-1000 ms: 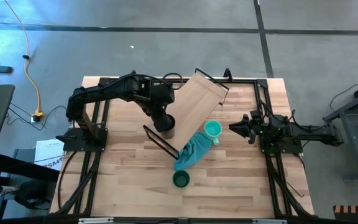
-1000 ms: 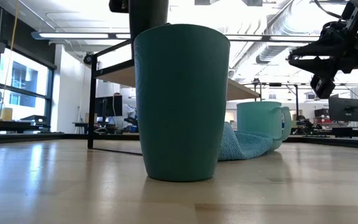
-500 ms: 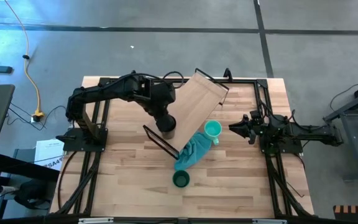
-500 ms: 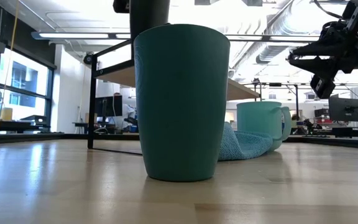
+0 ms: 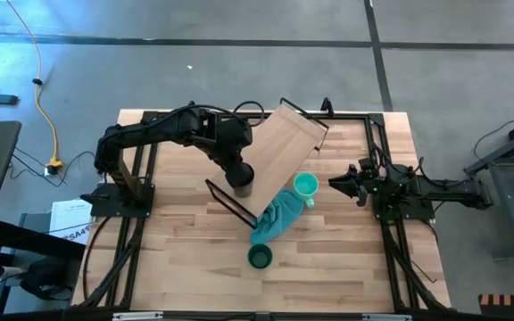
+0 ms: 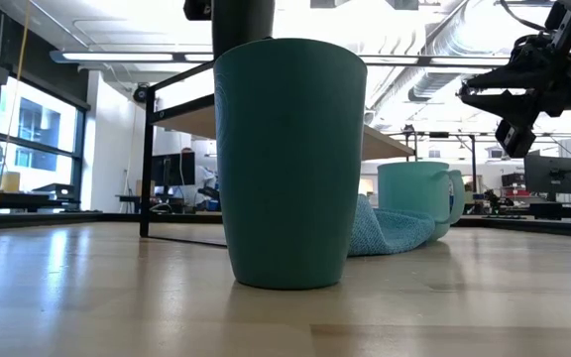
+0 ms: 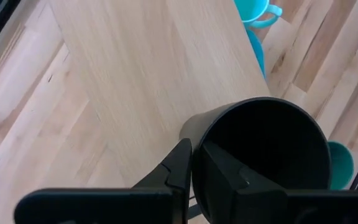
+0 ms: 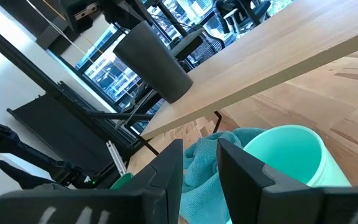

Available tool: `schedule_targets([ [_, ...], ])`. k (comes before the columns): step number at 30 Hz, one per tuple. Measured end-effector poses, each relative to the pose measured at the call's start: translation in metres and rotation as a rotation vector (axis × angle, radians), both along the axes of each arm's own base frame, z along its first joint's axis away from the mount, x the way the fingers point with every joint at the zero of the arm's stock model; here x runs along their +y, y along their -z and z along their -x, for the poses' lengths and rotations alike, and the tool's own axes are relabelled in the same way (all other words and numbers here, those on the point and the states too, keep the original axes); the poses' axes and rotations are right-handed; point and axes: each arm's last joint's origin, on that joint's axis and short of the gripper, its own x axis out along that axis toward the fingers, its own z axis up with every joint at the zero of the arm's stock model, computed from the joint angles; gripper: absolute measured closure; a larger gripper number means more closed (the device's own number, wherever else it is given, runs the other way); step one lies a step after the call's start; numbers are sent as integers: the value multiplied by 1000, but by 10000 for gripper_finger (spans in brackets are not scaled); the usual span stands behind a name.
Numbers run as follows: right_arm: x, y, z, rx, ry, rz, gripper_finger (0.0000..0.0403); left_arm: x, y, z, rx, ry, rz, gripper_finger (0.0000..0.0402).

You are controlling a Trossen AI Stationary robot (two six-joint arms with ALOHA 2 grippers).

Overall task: Stack small to large cups/mugs on shelf
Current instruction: Put the black cup on the shelf

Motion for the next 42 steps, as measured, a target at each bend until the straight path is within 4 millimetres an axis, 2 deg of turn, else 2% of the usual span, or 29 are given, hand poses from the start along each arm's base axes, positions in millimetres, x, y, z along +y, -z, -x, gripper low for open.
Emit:
schedule_targets([
  [42, 0, 0, 0, 0, 0, 0, 313, 1, -2, -3, -33, 11, -16, 378],
])
